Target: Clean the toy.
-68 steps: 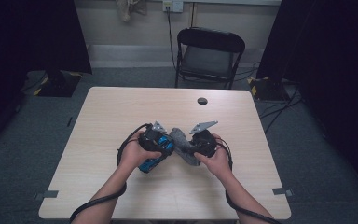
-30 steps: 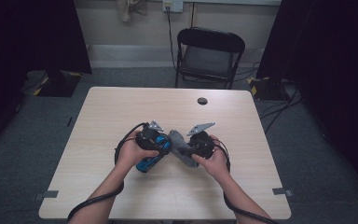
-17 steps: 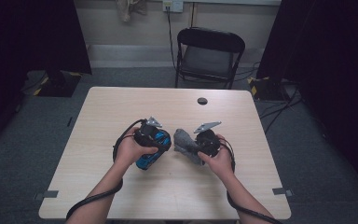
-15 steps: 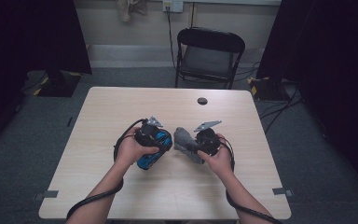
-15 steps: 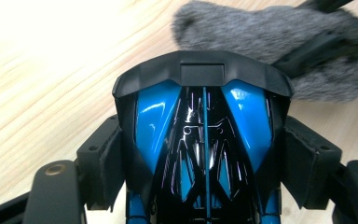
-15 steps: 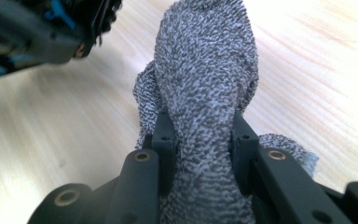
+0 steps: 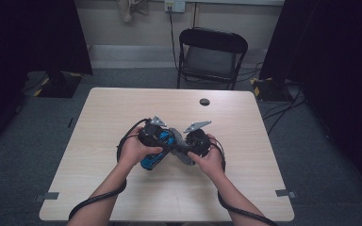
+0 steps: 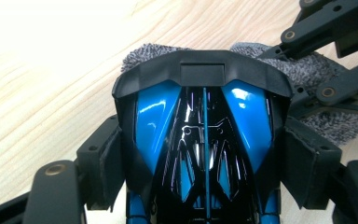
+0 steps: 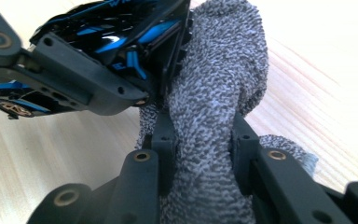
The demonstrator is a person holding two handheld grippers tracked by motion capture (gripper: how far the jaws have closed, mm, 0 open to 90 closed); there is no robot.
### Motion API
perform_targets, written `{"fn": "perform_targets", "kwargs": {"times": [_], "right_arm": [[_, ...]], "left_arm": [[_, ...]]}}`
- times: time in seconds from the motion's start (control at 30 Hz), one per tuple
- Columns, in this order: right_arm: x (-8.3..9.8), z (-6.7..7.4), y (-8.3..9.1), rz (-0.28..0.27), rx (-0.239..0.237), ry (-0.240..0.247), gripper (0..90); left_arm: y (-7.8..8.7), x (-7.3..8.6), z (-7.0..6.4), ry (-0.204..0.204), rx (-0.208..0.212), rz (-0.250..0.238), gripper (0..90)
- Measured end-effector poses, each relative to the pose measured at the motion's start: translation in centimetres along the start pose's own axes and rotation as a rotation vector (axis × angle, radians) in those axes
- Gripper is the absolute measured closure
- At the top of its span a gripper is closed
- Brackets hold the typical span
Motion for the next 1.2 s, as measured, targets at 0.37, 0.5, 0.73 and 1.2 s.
{"fn": "perform_targets", "kwargs": {"times": [0.37,0.5,0.73,1.2], "right_arm": [[0.1,1.0,-0.4,0.019,-0.008,-0.015,70.5],[0.6,0.8,-0.5,0.029,-0.006,-0.024,70.5],[1.0,1.3,-0.5,0.033,-0.032,-0.007,70.6],[1.6,4.8,-2.1,0.056,-0.123,0.094,70.5]], "left_arm": [[-0.6,-0.4,0.3,0.0,-0.041,-0.006,25.6],[-0.6,-0.5,0.0,-0.004,-0.04,-0.006,25.6],[-0.6,-1.2,0.2,-0.02,-0.066,-0.011,25.6],[-1.0,-2.3,0.5,0.016,-0.072,-0.044,25.6]]}}
Point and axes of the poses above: each handheld gripper's, and its own axes: y roughly backward along the jaws, x roughly out of its underside, z roughly to its left, the point moved 6 cm from there along -y, roughly forward along the jaws, and after that the axes turned 3 degrees about -x, right-handed, at the moved point
